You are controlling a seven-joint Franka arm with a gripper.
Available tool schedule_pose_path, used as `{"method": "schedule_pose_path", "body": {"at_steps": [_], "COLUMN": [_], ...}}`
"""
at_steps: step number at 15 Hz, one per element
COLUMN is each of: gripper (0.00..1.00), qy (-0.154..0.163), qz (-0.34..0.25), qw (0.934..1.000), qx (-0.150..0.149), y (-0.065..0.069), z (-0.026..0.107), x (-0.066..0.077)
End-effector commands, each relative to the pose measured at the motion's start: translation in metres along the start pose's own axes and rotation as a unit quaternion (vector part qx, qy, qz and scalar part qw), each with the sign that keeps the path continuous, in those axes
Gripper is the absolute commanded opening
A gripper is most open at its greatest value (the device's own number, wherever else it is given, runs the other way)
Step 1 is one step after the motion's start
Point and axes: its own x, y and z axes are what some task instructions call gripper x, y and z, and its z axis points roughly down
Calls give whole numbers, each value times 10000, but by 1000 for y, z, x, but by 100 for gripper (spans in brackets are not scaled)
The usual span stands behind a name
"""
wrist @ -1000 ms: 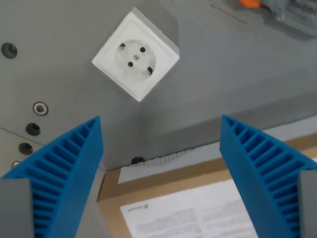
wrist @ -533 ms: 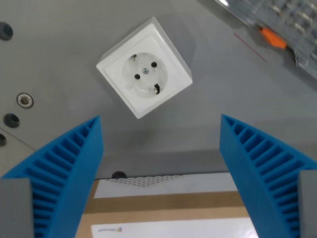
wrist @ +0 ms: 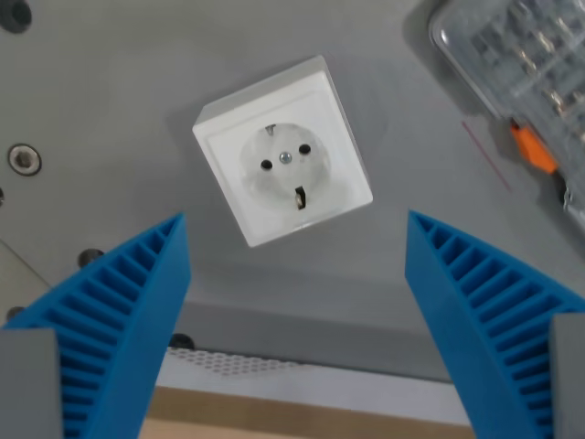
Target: Move above the white socket
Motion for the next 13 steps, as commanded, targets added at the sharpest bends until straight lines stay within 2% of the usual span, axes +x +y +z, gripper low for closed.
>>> {"method": "schedule_pose_path", "body": {"at_steps": [1, 6, 13], "gripper": [100, 100, 100], "qy": [464, 435, 435], "qz": [-1332, -1312, -1159], "qw": [9895, 9899, 9919], "qx": [-305, -302, -284], "y": [-3, -3, -4], "z": [13, 21, 26], "x": [0, 3, 4]}}
